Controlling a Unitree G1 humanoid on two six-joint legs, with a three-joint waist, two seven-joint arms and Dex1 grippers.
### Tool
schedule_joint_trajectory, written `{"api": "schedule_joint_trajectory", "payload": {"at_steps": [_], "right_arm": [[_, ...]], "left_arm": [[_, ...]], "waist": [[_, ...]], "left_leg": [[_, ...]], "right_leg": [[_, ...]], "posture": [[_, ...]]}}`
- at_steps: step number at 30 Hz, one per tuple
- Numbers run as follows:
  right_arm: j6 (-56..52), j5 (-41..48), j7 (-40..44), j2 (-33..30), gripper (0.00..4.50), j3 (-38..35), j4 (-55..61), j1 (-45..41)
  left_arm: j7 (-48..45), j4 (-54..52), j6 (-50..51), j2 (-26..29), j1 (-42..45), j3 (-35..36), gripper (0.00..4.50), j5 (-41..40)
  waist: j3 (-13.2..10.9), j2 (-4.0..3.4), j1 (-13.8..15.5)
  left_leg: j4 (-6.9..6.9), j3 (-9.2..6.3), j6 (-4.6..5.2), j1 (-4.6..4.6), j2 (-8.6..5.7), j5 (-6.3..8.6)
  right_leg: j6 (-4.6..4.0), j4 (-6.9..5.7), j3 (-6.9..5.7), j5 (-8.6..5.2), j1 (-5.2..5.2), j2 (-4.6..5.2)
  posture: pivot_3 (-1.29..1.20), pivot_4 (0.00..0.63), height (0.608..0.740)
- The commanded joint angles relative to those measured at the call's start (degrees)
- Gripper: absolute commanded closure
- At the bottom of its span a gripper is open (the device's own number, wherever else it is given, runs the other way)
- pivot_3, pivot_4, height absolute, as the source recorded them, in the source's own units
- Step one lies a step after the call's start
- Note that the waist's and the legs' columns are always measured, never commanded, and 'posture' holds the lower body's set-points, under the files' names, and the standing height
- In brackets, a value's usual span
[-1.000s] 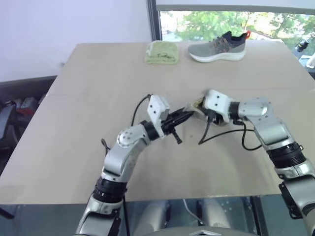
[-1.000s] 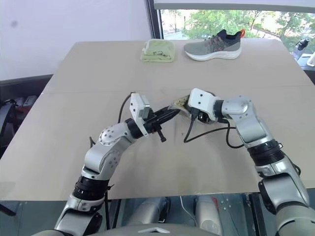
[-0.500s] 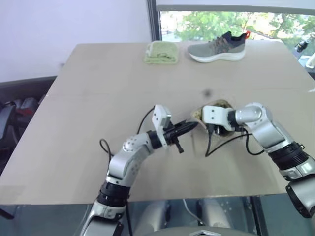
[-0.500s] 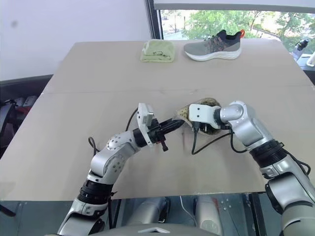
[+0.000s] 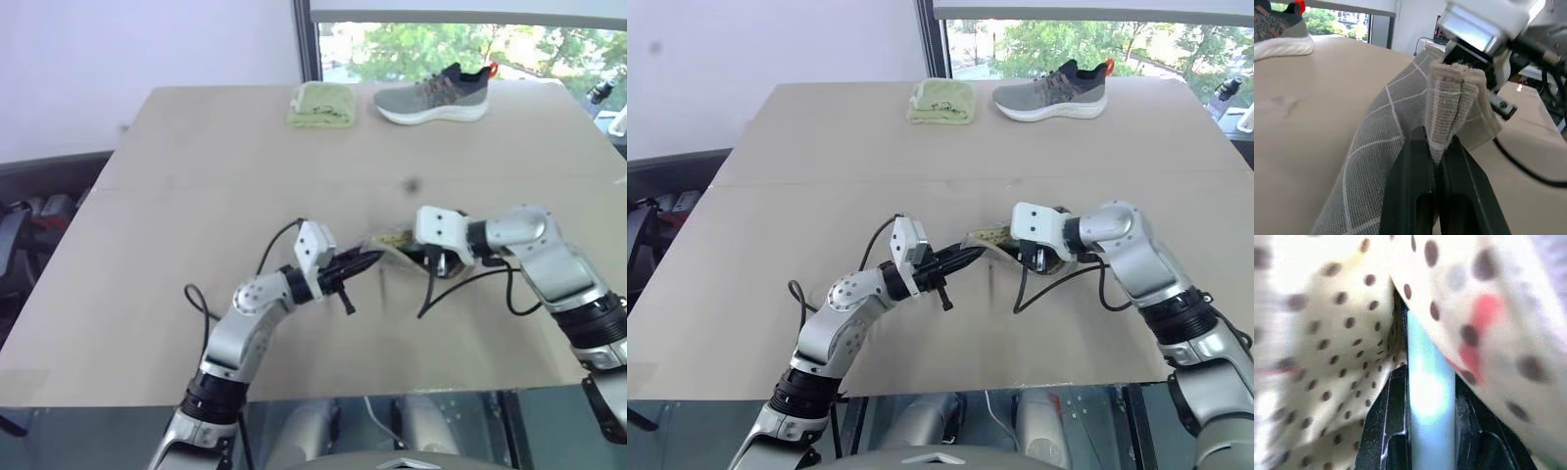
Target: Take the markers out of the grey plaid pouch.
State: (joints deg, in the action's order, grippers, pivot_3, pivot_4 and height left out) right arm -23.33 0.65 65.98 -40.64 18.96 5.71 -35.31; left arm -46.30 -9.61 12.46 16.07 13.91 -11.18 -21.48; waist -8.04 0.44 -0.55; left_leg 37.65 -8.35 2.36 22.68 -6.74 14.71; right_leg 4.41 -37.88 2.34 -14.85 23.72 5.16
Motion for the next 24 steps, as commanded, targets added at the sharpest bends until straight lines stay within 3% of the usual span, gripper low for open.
{"api": "schedule_joint_trajectory", "payload": {"at_steps": [1, 9, 15, 19, 24], "right_arm": [[-3.07, 5.39, 3.53, -4.08, 4.13, -5.82, 7.24, -0.33], [-2.81, 7.09, 1.49, -4.85, 4.13, -6.71, 7.82, -0.96], [-4.01, 7.42, -4.43, -0.03, 4.13, -8.05, 3.86, -3.18], [-10.2, 8.54, -6.58, 3.0, 4.13, -7.73, 5.53, -4.05], [-9.46, 7.55, -5.97, 2.37, 4.13, -6.34, 5.69, -3.89]], "left_arm": [[-0.7, 1.32, -4.56, 2.47, 0.51, 0.66, 4.5, 3.66], [-1.14, 2.5, -7.78, 5.81, 1.67, 1.23, 4.5, 5.53], [-3.5, -2.88, -6.14, 9.45, -1.69, -2.7, 4.5, 6.5], [-3.12, -3.7, -5.93, 9.71, -1.56, -3.14, 4.5, 6.83], [0.06, -1.2, -6.41, 7.88, 0.31, -0.8, 4.5, 7.32]], "waist": [[-0.01, 0.0, 0.11], [-0.01, 0.0, 0.05], [-0.01, 0.0, -0.12], [-0.01, 0.0, 0.06], [-0.02, 0.0, 0.19]], "left_leg": [[0.0, 0.0, 0.0, 0.01, 0.0, 0.0], [-0.02, 0.0, 0.0, 0.0, 0.0, 0.0], [-0.07, 0.01, 0.0, 0.0, 0.01, 0.0], [-0.07, -0.01, 0.0, 0.01, 0.01, 0.0], [-0.07, -0.01, 0.0, 0.02, -0.01, 0.0]], "right_leg": [[0.0, 0.0, -0.01, 0.0, 0.0, 0.04], [0.0, 0.0, -0.01, 0.0, 0.01, 0.11], [0.0, -0.02, 0.01, 0.0, 0.04, 0.12], [0.0, -0.01, 0.0, 0.0, 0.04, 0.12], [0.0, 0.0, -0.01, 0.0, 0.05, 0.11]], "posture": [[0.0, 0.15, 0.74], [0.0, 0.15, 0.74], [0.0, 0.15, 0.74], [0.0, 0.15, 0.74], [0.0, 0.15, 0.74]]}}
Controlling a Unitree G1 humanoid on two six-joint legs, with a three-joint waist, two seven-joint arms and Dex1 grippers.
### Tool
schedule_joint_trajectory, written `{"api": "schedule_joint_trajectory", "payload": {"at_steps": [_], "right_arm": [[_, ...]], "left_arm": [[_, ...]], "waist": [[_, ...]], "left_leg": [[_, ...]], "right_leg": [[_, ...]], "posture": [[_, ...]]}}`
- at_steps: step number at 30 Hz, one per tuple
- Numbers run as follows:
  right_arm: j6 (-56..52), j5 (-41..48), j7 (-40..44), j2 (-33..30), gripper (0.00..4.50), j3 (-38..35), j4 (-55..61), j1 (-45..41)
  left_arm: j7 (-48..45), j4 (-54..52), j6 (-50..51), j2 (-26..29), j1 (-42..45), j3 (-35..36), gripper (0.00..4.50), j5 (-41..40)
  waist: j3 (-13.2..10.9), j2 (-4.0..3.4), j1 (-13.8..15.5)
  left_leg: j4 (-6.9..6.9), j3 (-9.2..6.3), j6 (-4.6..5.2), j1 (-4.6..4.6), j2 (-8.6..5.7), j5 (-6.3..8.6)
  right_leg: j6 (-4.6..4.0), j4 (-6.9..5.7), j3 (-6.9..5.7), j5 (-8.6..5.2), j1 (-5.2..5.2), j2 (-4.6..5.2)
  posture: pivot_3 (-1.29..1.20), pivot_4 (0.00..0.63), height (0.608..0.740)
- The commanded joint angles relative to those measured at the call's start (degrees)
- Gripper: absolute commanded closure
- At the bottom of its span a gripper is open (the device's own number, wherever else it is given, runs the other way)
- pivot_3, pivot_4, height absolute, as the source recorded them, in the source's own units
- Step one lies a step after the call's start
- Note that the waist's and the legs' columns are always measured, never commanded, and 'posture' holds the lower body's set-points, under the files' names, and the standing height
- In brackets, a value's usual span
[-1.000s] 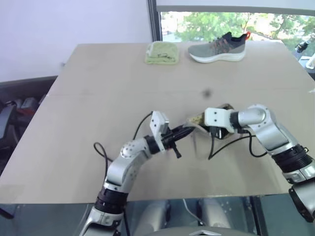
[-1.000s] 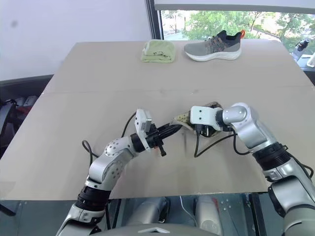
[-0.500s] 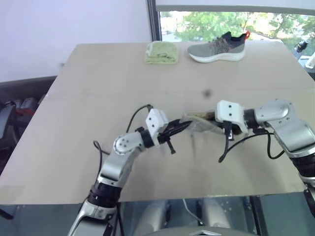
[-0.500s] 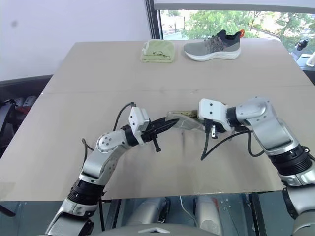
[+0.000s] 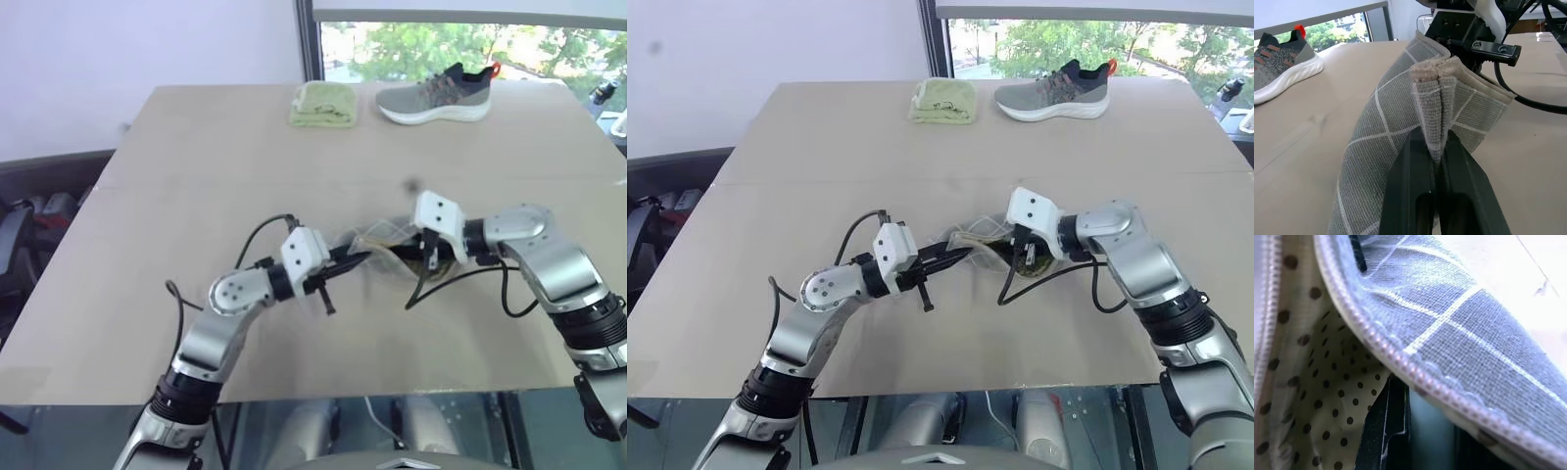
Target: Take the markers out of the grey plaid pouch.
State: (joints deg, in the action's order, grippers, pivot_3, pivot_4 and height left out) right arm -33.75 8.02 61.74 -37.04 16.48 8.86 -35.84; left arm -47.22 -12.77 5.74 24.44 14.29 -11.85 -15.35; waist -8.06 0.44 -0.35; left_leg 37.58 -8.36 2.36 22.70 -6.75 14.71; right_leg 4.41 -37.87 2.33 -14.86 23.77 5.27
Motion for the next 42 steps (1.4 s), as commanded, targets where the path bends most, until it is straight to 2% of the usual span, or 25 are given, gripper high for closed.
{"api": "schedule_joint_trajectory", "payload": {"at_steps": [1, 5, 11, 12, 13, 14, 17, 28, 30, 31, 36, 37, 42], "right_arm": [[1.03, 0.26, -0.96, -1.84, 4.13, -3.55, 2.63, -3.13], [8.83, -7.3, 0.06, -6.44, 4.13, 2.73, -0.63, -0.6], [14.63, -10.96, -1.75, -4.29, 4.13, 6.98, -5.15, 1.63], [14.82, -10.87, -1.47, -3.91, 3.09, 7.0, -5.49, 1.79], [15.02, -11.13, -1.91, -3.49, 2.62, 6.81, -5.9, 1.8], [15.19, -11.43, -2.3, -3.23, 2.33, 6.6, -6.18, 1.76], [14.28, -11.17, -2.43, -3.13, 0.77, 5.23, -6.64, 1.52], [12.82, -10.18, -0.68, -4.55, 0.77, 4.27, -5.87, 3.39], [13.24, -10.54, -0.79, -4.51, 1.3, 4.43, -6.12, 3.66], [13.36, -10.6, -0.8, -4.47, 1.4, 4.42, -6.19, 3.73], [13.45, -10.06, -0.74, -4.62, 3.86, 3.23, -6.24, 3.28], [13.47, -9.57, -0.63, -4.63, 4.13, 2.66, -6.07, 3.06], [11.57, -4.91, 1.2, -5.01, 4.12, -0.79, -2.57, 2.01]], "left_arm": [[1.34, 2.62, -0.13, -0.55, 0.14, 0.1, 4.5, 1.67], [0.29, 2.85, -1.93, -0.08, -1.41, -2.26, 4.5, 3.66], [1.04, 2.2, -0.89, -1.68, -1.94, -3.2, 4.5, 2.99], [1.06, 2.2, -0.7, -1.74, -1.95, -3.21, 4.5, 2.91], [1.01, 2.24, -0.65, -1.72, -2.06, -3.33, 4.5, 2.99], [0.94, 2.26, -0.66, -1.68, -2.13, -3.41, 4.5, 3.09], [0.92, 2.26, -0.27, -1.78, -2.21, -3.37, 4.5, 2.98], [0.8, 4.71, 0.03, -2.42, -0.84, -2.5, 4.5, 2.59], [0.76, 5.19, -0.05, -2.46, -0.53, -2.32, 4.5, 2.53], [0.76, 5.38, -0.07, -2.49, -0.37, -2.23, 4.5, 2.49], [0.88, 5.77, 0.16, -2.57, -0.18, -1.69, 4.5, 2.23], [0.85, 5.89, 0.13, -2.54, -0.24, -1.66, 4.5, 2.24], [0.96, 6.42, 0.12, -2.33, 0.06, -1.31, 4.5, 2.36]], "waist": [[0.0, 0.0, -0.04], [0.0, 0.0, -0.1], [0.0, 0.0, -0.32], [0.0, 0.0, -0.31], [0.0, 0.0, -0.29], [0.0, 0.0, -0.3], [0.01, 0.01, -0.3], [0.0, 0.0, -0.2], [0.01, 0.01, -0.21], [0.01, 0.0, -0.2], [0.02, 0.01, -0.2], [0.02, 0.01, -0.21], [0.01, 0.01, -0.21]], "left_leg": [[0.0, 0.0, 0.0, 0.0, 0.0, 0.0], [-0.02, 0.01, 0.0, 0.0, 0.0, 0.0], [-0.03, 0.02, -0.01, -0.02, 0.01, 0.0], [-0.03, 0.02, -0.01, -0.03, 0.01, 0.0], [-0.02, 0.01, -0.01, -0.04, 0.02, 0.0], [-0.02, 0.01, -0.01, -0.05, 0.01, 0.0], [-0.03, 0.01, -0.01, -0.05, 0.01, 0.0], [-0.03, 0.01, -0.01, -0.05, 0.02, 0.0], [-0.03, 0.01, -0.01, -0.05, 0.01, 0.0], [-0.03, 0.01, 0.0, -0.05, 0.01, 0.0], [-0.01, 0.0, -0.01, -0.08, 0.02, 0.0], [-0.01, 0.01, 0.0, -0.09, 0.02, 0.0], [-0.01, 0.01, 0.0, -0.08, 0.02, 0.0]], "right_leg": [[0.0, 0.0, 0.0, 0.0, 0.0, 0.0], [0.0, 0.01, 0.0, 0.0, 0.0, 0.01], [0.0, -0.05, 0.01, 0.0, 0.02, -0.01], [0.0, -0.05, 0.02, 0.0, 0.01, -0.02], [0.0, -0.05, 0.01, 0.0, 0.0, -0.04], [0.0, -0.05, 0.01, 0.0, -0.01, -0.05], [0.0, -0.04, 0.03, 0.0, 0.0, -0.06], [0.0, -0.03, 0.01, 0.0, -0.01, -0.07], [0.0, -0.03, 0.02, 0.0, -0.01, -0.07], [0.0, -0.03, 0.01, 0.0, -0.01, -0.07], [0.0, -0.04, 0.0, 0.0, -0.05, -0.07], [0.0, -0.04, 0.01, 0.0, -0.05, -0.07], [0.0, -0.04, 0.01, 0.0, -0.05, -0.06]], "posture": [[0.0, 0.15, 0.74], [0.0, 0.15, 0.74], [0.0, 0.15, 0.74], [0.0, 0.15, 0.74], [0.0, 0.15, 0.74], [0.0, 0.15, 0.74], [0.0, 0.15, 0.74], [0.0, 0.15, 0.74], [0.0, 0.15, 0.74], [0.0, 0.15, 0.74], [0.0, 0.15, 0.74], [0.0, 0.15, 0.74], [0.0, 0.15, 0.74]]}}
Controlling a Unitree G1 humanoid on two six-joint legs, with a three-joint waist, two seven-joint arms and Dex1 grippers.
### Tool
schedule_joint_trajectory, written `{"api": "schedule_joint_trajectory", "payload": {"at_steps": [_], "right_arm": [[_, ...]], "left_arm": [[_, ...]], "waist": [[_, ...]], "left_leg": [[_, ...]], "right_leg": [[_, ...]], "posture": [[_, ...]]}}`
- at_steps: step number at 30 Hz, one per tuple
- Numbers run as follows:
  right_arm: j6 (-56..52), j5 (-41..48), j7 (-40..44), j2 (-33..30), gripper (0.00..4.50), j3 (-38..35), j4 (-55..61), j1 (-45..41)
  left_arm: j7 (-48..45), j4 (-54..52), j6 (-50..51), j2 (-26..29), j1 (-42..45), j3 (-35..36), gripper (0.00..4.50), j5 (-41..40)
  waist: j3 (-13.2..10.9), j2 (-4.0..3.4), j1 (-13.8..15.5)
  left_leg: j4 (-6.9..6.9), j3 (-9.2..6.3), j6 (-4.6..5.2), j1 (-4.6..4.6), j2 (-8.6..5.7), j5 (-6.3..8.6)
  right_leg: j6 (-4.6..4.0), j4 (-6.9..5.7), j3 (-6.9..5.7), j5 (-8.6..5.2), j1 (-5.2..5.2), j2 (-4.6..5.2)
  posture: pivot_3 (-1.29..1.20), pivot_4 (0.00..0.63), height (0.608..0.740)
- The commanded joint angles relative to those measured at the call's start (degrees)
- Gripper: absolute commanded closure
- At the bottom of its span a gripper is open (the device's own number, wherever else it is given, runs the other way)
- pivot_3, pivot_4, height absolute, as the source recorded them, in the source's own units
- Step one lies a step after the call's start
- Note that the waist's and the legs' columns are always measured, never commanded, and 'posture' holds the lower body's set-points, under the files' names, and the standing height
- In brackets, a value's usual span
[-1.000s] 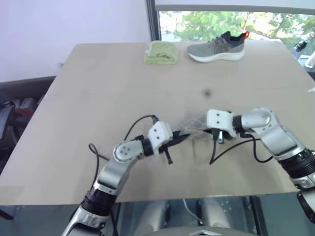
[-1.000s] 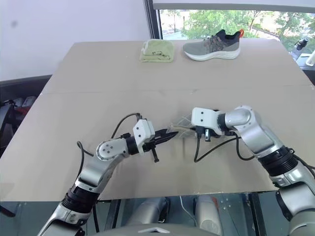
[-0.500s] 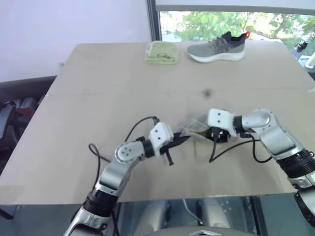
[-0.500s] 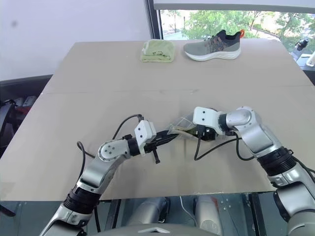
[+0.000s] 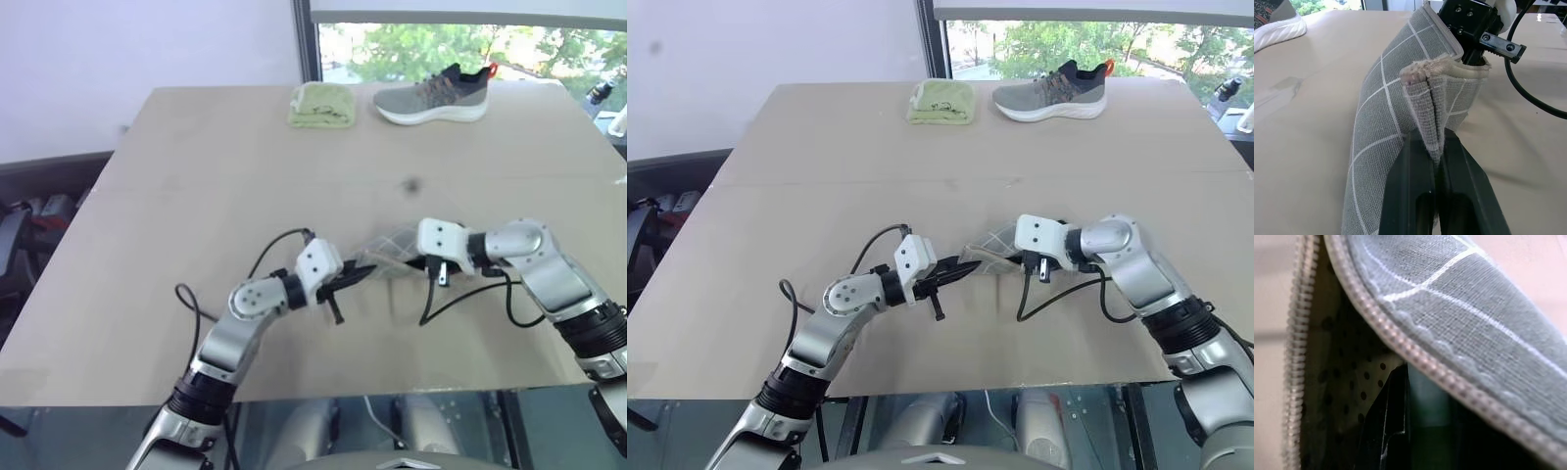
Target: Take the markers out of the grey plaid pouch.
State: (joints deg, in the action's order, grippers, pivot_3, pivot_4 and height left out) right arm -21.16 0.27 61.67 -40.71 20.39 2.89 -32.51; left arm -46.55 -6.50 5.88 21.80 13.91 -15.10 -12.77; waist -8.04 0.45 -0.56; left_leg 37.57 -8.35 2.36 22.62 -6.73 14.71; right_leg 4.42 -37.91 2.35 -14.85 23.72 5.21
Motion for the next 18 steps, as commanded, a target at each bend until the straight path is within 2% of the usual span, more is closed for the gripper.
{"api": "schedule_joint_trajectory", "payload": {"at_steps": [1, 5, 10, 14, 18], "right_arm": [[-0.63, 3.78, 1.68, -1.52, 4.12, -5.53, 3.99, -1.48], [-1.19, 9.1, 4.82, -3.23, 4.12, -9.13, 7.17, -1.42], [-8.42, 14.82, 9.19, -7.72, 4.12, -10.71, 13.62, -1.15], [-10.67, 9.14, 4.35, -7.31, 4.12, -6.64, 14.07, -2.34], [-10.23, 5.82, 4.85, -8.0, 4.12, -2.55, 13.48, -1.94]], "left_arm": [[0.35, 0.29, -0.05, 0.4, 0.59, 2.06, 4.5, -0.16], [1.67, 1.51, 0.63, 0.05, 1.57, 3.96, 4.5, -0.71], [6.24, 2.44, 3.62, -1.78, 3.58, 8.94, 4.5, -3.58], [7.12, -0.59, 3.64, -2.39, 3.72, 7.66, 4.5, -3.15], [8.17, -4.02, 4.82, -3.9, 4.91, 6.53, 4.5, -3.87]], "waist": [[0.0, 0.0, 0.01], [-0.01, 0.0, 0.03], [-0.03, 0.0, 0.36], [-0.03, 0.0, -0.13], [-0.03, 0.0, 0.09]], "left_leg": [[0.0, 0.0, 0.0, 0.0, 0.0, 0.0], [-0.01, 0.0, 0.0, 0.03, 0.0, 0.0], [0.0, -0.03, 0.01, 0.07, -0.01, 0.0], [-0.03, 0.0, 0.0, 0.05, 0.0, 0.0], [-0.02, 0.0, 0.0, 0.06, 0.0, 0.0]], "right_leg": [[0.0, 0.01, 0.0, 0.0, 0.0, 0.01], [0.0, 0.03, -0.01, 0.0, 0.01, 0.02], [0.0, 0.05, -0.04, 0.0, 0.02, 0.06], [0.0, 0.04, 0.0, 0.0, 0.02, 0.07], [0.0, 0.03, -0.01, 0.0, 0.03, 0.06]], "posture": [[0.0, 0.15, 0.74], [0.0, 0.15, 0.74], [0.0, 0.15, 0.74], [0.0, 0.15, 0.74], [0.0, 0.15, 0.74]]}}
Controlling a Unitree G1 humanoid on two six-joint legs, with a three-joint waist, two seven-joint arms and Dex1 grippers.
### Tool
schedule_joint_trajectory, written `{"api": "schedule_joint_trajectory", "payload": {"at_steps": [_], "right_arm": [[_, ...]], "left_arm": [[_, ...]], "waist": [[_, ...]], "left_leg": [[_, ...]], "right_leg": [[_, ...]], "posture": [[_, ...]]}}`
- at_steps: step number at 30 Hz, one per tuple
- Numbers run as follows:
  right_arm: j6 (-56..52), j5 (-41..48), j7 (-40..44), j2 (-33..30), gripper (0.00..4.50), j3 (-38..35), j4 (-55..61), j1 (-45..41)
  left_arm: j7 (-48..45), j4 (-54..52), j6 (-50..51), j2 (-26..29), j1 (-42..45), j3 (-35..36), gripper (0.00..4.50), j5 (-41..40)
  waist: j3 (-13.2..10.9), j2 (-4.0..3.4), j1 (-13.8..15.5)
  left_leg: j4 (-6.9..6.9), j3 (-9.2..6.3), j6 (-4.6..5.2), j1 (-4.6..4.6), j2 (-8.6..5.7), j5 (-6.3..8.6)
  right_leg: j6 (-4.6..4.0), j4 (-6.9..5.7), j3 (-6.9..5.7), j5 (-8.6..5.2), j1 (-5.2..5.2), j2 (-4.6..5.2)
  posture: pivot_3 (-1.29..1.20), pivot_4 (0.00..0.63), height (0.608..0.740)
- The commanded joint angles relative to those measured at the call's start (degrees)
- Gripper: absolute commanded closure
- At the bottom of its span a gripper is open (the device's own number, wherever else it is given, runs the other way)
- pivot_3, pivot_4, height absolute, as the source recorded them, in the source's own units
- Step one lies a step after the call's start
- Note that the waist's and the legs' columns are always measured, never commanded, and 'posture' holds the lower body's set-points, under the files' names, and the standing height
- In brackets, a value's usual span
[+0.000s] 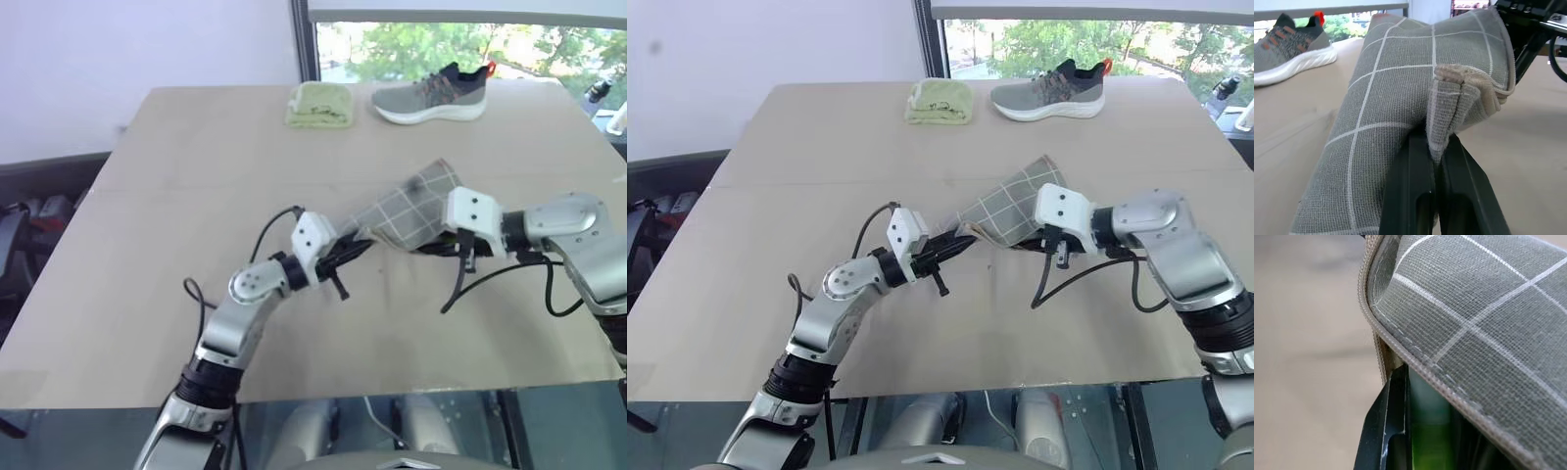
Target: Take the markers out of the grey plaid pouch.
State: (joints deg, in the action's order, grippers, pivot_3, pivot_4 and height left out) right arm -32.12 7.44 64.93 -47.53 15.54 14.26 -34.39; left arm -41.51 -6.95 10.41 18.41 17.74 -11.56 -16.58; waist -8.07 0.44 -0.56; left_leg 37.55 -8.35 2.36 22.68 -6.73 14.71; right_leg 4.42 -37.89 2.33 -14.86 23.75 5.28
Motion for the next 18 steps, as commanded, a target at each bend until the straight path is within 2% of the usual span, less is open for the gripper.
{"api": "schedule_joint_trajectory", "payload": {"at_steps": [1, 6, 11, 15, 18], "right_arm": [[0.62, -1.46, 1.89, -1.16, 4.12, 2.69, 2.43, -0.1], [0.55, -2.58, 3.02, -1.46, 4.12, 4.5, 2.51, -0.25], [-1.38, -4.45, 0.07, 0.63, 4.12, 4.34, -1.55, -1.7], [-11.49, 2.55, -0.96, 4.9, 4.12, -0.58, -3.98, -1.38], [-24.48, 13.2, -1.07, 9.99, 4.12, -8.24, -7.61, -1.5]], "left_arm": [[3.53, -4.32, 0.9, -0.89, 1.46, 3.14, 4.5, -0.47], [4.87, -7.92, 4.33, -2.25, 2.76, 4.72, 4.5, -3.24], [4.86, -11.04, 7.5, -2.31, 1.42, 5.18, 4.5, -5.42], [5.88, -12.65, 10.01, -2.87, 0.73, 6.01, 4.5, -7.0], [7.22, -12.19, 10.27, -3.18, 0.62, 5.9, 4.5, -5.81]], "waist": [[0.0, 0.0, 0.14], [-0.01, 0.01, 0.32], [-0.01, 0.01, 0.09], [-0.01, 0.02, 0.12], [-0.03, 0.06, 0.16]], "left_leg": [[0.01, 0.0, 0.0, 0.01, 0.0, 0.0], [0.01, 0.0, 0.0, 0.04, -0.01, 0.0], [0.01, 0.0, 0.0, 0.03, -0.01, 0.0], [0.01, -0.02, -0.01, 0.03, 0.0, 0.0], [0.02, -0.02, 0.0, 0.05, -0.01, 0.0]], "right_leg": [[0.0, 0.01, 0.0, 0.0, 0.0, 0.0], [0.0, 0.03, -0.01, 0.0, 0.01, 0.02], [0.0, 0.0, 0.0, 0.0, 0.02, 0.0], [0.0, 0.0, -0.01, 0.0, 0.01, 0.0], [0.0, 0.03, -0.01, 0.0, 0.0, 0.01]], "posture": [[0.0, 0.15, 0.74], [0.0, 0.15, 0.74], [0.0, 0.15, 0.74], [0.0, 0.15, 0.74], [0.0, 0.15, 0.74]]}}
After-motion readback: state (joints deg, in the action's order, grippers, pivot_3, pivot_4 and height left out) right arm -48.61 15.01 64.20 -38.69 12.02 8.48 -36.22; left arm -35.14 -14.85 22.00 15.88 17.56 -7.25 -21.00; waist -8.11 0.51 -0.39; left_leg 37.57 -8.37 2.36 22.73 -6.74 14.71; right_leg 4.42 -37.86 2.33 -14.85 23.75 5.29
